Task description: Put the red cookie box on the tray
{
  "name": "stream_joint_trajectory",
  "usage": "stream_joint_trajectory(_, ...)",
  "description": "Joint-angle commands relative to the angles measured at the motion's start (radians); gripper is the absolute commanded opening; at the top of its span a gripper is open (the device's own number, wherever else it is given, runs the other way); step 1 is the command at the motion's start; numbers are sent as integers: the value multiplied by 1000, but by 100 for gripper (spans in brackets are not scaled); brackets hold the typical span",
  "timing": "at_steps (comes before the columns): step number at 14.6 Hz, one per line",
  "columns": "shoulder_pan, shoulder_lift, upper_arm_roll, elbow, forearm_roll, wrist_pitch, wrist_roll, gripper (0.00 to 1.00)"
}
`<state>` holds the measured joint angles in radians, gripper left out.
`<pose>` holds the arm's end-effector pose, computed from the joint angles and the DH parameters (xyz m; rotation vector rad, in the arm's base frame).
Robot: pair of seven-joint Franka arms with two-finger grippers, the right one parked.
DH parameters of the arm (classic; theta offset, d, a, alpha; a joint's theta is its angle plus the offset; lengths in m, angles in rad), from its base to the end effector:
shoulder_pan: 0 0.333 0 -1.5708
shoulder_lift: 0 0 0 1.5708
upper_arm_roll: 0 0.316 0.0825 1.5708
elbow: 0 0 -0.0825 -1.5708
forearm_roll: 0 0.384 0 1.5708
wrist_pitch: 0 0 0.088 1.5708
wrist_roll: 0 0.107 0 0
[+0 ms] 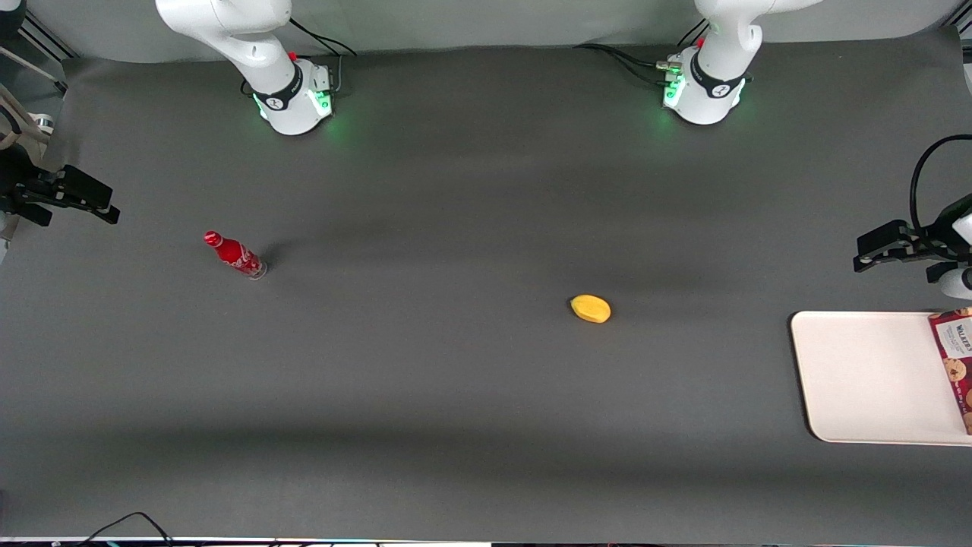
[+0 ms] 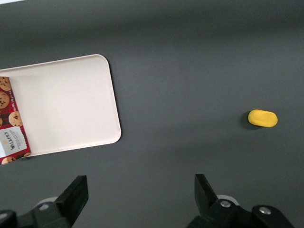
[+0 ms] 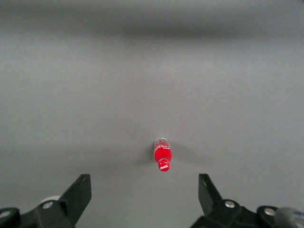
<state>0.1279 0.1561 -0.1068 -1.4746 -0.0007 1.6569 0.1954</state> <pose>0.6092 0.0178 0.5875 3.1154 -0.2697 0.0450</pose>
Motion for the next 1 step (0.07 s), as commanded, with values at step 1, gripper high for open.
stream_joint_trajectory(1, -13, -35, 7, -32, 27, 0, -22, 100)
